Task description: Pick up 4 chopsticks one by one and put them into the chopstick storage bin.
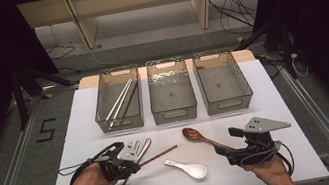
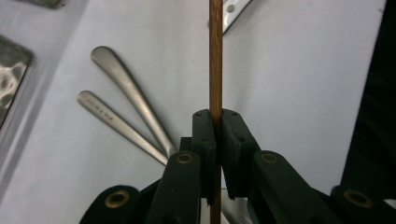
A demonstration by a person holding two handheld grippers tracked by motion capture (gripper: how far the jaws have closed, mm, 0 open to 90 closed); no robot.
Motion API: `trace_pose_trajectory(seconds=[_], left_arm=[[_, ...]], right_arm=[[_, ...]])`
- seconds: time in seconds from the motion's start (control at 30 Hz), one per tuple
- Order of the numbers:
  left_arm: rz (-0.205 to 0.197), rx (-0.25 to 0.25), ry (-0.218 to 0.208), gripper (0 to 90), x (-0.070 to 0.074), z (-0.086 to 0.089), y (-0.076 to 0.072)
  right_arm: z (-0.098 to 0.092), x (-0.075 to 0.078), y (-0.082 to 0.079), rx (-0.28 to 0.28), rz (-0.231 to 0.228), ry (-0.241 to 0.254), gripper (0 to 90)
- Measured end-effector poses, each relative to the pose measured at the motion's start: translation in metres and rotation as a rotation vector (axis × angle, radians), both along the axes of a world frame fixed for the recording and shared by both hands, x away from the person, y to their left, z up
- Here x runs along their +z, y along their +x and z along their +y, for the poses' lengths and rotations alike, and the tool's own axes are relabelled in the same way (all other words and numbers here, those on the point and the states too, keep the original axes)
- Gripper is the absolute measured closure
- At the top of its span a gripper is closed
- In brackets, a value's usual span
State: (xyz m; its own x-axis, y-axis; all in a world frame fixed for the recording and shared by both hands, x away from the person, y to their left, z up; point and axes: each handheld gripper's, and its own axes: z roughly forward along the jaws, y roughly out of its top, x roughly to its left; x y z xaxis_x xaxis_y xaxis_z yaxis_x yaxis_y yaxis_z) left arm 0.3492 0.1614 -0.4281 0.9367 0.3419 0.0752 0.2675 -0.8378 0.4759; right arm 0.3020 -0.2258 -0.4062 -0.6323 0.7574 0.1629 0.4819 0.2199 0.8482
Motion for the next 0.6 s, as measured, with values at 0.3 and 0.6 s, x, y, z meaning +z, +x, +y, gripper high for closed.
trace_pose_trajectory(seconds=[0.3,0.6], left_arm=[[-0.012,0.103,-0.029,84.1,0.004,0.006,0.007],[-0.036,0.187,-0.068,84.2,0.014,0.010,0.022]], right_arm=[[0.000,0.000,0.000,-0.001,0.001,0.000,22.8],[0.000,0.000,0.000,-0.004,0.000,0.000,22.9]])
